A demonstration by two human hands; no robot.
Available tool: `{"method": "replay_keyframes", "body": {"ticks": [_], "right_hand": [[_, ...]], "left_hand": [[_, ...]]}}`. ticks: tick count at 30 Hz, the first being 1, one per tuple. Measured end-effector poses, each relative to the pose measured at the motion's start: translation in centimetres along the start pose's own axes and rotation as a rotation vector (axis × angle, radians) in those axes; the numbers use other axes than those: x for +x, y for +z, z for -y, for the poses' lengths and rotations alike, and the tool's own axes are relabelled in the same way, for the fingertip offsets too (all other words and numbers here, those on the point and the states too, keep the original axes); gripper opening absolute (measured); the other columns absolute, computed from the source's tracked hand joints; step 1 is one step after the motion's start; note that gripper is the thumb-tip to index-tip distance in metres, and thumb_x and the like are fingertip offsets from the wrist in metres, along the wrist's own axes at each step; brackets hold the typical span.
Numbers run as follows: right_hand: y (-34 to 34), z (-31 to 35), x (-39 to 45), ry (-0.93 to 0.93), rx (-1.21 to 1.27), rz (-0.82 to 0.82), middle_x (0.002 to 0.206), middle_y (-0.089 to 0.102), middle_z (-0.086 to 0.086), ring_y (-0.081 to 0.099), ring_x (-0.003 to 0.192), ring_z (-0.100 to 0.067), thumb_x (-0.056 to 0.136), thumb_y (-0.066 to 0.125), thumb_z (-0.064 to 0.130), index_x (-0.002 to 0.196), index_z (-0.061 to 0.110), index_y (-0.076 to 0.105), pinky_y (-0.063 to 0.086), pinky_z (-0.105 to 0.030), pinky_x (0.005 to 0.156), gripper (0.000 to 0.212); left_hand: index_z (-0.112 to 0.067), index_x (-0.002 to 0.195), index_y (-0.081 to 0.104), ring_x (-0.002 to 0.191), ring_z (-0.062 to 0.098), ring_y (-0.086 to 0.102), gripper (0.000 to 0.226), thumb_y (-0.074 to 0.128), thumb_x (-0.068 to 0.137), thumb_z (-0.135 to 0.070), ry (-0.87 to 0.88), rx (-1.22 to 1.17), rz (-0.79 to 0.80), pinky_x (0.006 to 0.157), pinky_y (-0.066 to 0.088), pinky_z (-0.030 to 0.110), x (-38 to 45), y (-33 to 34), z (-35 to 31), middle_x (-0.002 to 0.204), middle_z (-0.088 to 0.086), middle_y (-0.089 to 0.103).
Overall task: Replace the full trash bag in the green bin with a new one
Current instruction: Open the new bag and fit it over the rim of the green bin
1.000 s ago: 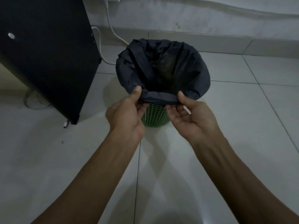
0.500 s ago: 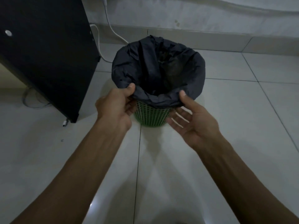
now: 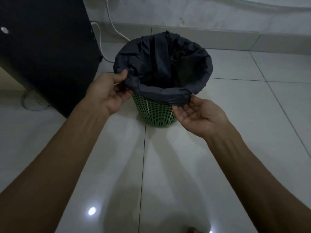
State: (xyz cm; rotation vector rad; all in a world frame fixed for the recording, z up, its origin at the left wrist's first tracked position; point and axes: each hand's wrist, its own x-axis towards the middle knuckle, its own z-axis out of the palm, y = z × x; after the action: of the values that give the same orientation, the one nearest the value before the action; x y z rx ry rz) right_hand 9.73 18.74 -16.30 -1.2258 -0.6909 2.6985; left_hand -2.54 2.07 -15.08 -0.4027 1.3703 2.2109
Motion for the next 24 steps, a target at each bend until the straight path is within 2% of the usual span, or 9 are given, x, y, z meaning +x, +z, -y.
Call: {"method": "replay_keyframes", "body": {"ticks": [5, 8, 11, 14, 16, 17, 19, 21, 24], "right_hand": [[0.2, 1.0, -0.5, -0.045, -0.134, -0.073, 0.094, 0.062, -0.011, 0.065, 0.088, -0.025, 0.095, 0.056, 0.006, 0.097, 0.004, 0.062, 0.057, -0.043, 0.081, 0.007], [0.1, 1.7, -0.7, -0.034, -0.167, -0.102, 0.101, 0.062, -0.015, 0.065, 0.101, -0.031, 0.093, 0.056, 0.003, 0.096, 0.002, 0.062, 0.058, -0.048, 0.077, 0.006], [0.0, 2.4, -1.3, -0.064, -0.163, -0.084, 0.101, 0.065, -0.022, 0.067, 0.094, -0.035, 0.096, 0.052, 0.005, 0.099, 0.0, 0.064, 0.059, -0.048, 0.064, 0.013], [-0.2, 3.3, -1.5, -0.114, -0.198, -0.046, 0.105, 0.067, -0.022, 0.068, 0.095, -0.035, 0.098, 0.046, 0.018, 0.101, -0.002, 0.063, 0.057, -0.051, 0.078, 0.026], [0.0, 3.6, -1.4, -0.132, -0.229, -0.033, 0.103, 0.07, -0.018, 0.069, 0.094, -0.033, 0.093, 0.055, 0.032, 0.103, 0.0, 0.063, 0.056, -0.049, 0.084, 0.034], [0.2, 3.5, -1.2, -0.139, -0.256, -0.034, 0.101, 0.071, -0.014, 0.07, 0.093, -0.03, 0.09, 0.061, 0.035, 0.103, 0.002, 0.064, 0.057, -0.047, 0.082, 0.036], [0.4, 3.0, -0.7, -0.153, -0.306, -0.034, 0.093, 0.071, -0.008, 0.069, 0.09, -0.025, 0.088, 0.066, 0.033, 0.097, 0.007, 0.064, 0.058, -0.039, 0.073, 0.027], [0.4, 2.3, -0.1, -0.173, -0.259, -0.017, 0.088, 0.07, -0.008, 0.068, 0.085, -0.024, 0.09, 0.066, 0.025, 0.097, 0.008, 0.062, 0.059, -0.037, 0.067, 0.019], [0.2, 1.6, 0.4, -0.209, -0.122, 0.054, 0.091, 0.07, -0.012, 0.069, 0.084, -0.026, 0.091, 0.064, 0.017, 0.105, 0.005, 0.061, 0.061, -0.039, 0.07, 0.019]], "left_hand": [[-0.002, 0.097, 0.062, 0.083, 0.021, 0.067, 0.008, 0.057, 0.092, -0.004, 0.03, 0.059, 0.022, 0.06, 0.06, 0.031, 0.2, -0.2, 0.0, 0.097, 0.013, 0.067], [-0.004, 0.1, 0.063, 0.081, 0.018, 0.068, 0.011, 0.058, 0.091, -0.005, 0.04, 0.136, 0.028, 0.06, 0.059, 0.028, 0.5, -0.2, -0.1, 0.096, 0.011, 0.068], [-0.007, 0.096, 0.064, 0.074, 0.016, 0.069, 0.008, 0.058, 0.091, -0.005, 0.063, 0.187, -0.004, 0.056, 0.057, 0.027, 0.6, -0.2, -0.1, 0.09, 0.008, 0.069], [-0.009, 0.092, 0.063, 0.063, 0.013, 0.07, 0.007, 0.059, 0.09, -0.004, 0.077, 0.214, -0.029, 0.053, 0.056, 0.026, 0.7, -0.3, -0.2, 0.085, 0.007, 0.068], [-0.008, 0.093, 0.063, 0.058, 0.012, 0.07, 0.008, 0.058, 0.09, -0.003, 0.08, 0.234, -0.023, 0.052, 0.056, 0.026, 0.7, -0.2, -0.4, 0.085, 0.007, 0.068], [-0.008, 0.095, 0.064, 0.058, 0.012, 0.071, 0.009, 0.059, 0.089, -0.002, 0.08, 0.248, -0.013, 0.053, 0.056, 0.026, 0.8, -0.2, -0.5, 0.086, 0.007, 0.069], [-0.006, 0.099, 0.065, 0.063, 0.013, 0.072, 0.012, 0.06, 0.088, -0.003, 0.095, 0.261, -0.006, 0.057, 0.057, 0.027, 1.0, -0.2, -0.8, 0.087, 0.008, 0.07], [-0.003, 0.103, 0.066, 0.071, 0.016, 0.073, 0.016, 0.064, 0.087, -0.005, 0.135, 0.218, -0.03, 0.061, 0.058, 0.029, 1.4, -0.2, -0.7, 0.092, 0.011, 0.072], [-0.004, 0.094, 0.068, 0.076, 0.018, 0.073, 0.009, 0.066, 0.088, -0.011, 0.189, 0.05, -0.102, 0.064, 0.057, 0.03, 1.0, 0.0, 0.4, 0.09, 0.011, 0.073]]}}
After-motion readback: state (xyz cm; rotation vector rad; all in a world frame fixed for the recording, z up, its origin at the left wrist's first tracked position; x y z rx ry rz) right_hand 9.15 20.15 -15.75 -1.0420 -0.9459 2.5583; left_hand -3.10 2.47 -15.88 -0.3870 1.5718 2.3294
